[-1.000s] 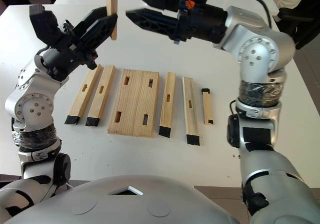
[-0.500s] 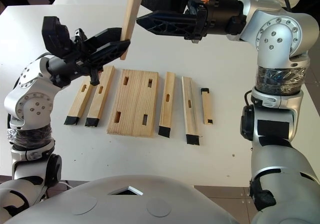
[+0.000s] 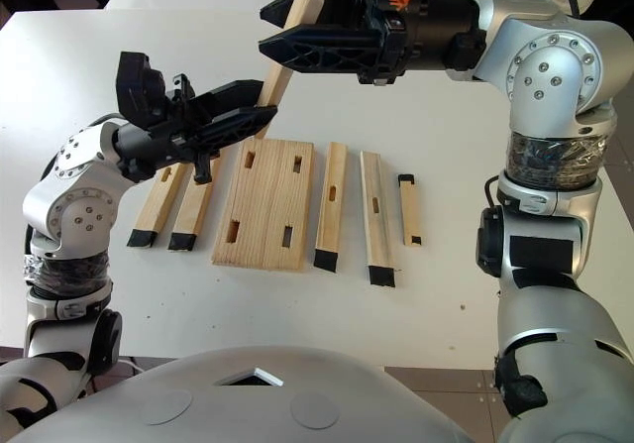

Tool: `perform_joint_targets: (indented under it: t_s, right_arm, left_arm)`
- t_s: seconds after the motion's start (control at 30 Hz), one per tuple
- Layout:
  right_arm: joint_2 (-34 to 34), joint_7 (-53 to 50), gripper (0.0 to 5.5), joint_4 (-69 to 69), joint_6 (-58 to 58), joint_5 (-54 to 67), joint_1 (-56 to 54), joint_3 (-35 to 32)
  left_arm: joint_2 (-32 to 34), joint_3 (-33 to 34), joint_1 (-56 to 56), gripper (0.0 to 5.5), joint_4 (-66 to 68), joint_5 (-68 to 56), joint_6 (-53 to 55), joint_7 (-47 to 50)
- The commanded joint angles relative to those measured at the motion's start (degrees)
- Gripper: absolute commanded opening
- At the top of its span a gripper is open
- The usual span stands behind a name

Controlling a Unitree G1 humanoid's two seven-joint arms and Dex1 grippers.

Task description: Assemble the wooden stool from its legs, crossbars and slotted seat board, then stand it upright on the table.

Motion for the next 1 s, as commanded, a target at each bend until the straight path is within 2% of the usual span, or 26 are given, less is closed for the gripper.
perform_joint_targets:
  t_s: [0.03,0.17,0.5,0.67,0.7,0.87,0.93,1.0]
  right_arm:
    - [-0.6,-0.3,1.84,-1.3,-0.7,-1.1,0.2,1.2]
    - [-0.8,-0.2,1.33,-1.9,-1.0,-1.4,1.1,1.6]
    - [-0.9,-1.3,1.33,-2.5,-2.0,-1.6,3.3,1.6]
    - [-1.1,-1.1,1.33,-1.6,-7.8,-6.1,6.2,3.5]
    - [-0.9,-1.4,1.33,-1.3,-8.3,-6.3,6.5,3.3]
    - [-0.8,-1.8,1.33,-0.5,-10.8,-8.5,7.0,2.8]
    - [-1.3,-2.0,1.33,0.6,-13.2,-10.6,7.2,2.6]
    - [-4.4,0.1,1.33,3.1,-21.2,-17.6,8.9,4.9]
  left_arm:
    - [1.0,0.0,0.1,1.3,-0.4,0.3,-0.5,-0.1]
    - [1.2,0.0,0.3,1.3,-0.3,0.4,-0.5,-0.2]
    - [0.5,-0.2,-0.9,1.3,1.2,2.3,-0.8,2.4]
    - [-0.7,-0.7,-0.8,1.3,3.6,3.9,-0.2,4.1]
    - [-0.9,-0.7,-1.1,1.71,4.6,3.9,0.6,4.6]
    - [-0.3,-0.7,-0.9,2.56,5.4,3.9,1.2,5.3]
    - [-0.2,-1.0,-0.4,2.6,5.3,4.7,0.6,5.7]
    - [-1.3,-0.6,1.2,2.6,4.1,4.4,0.0,7.2]
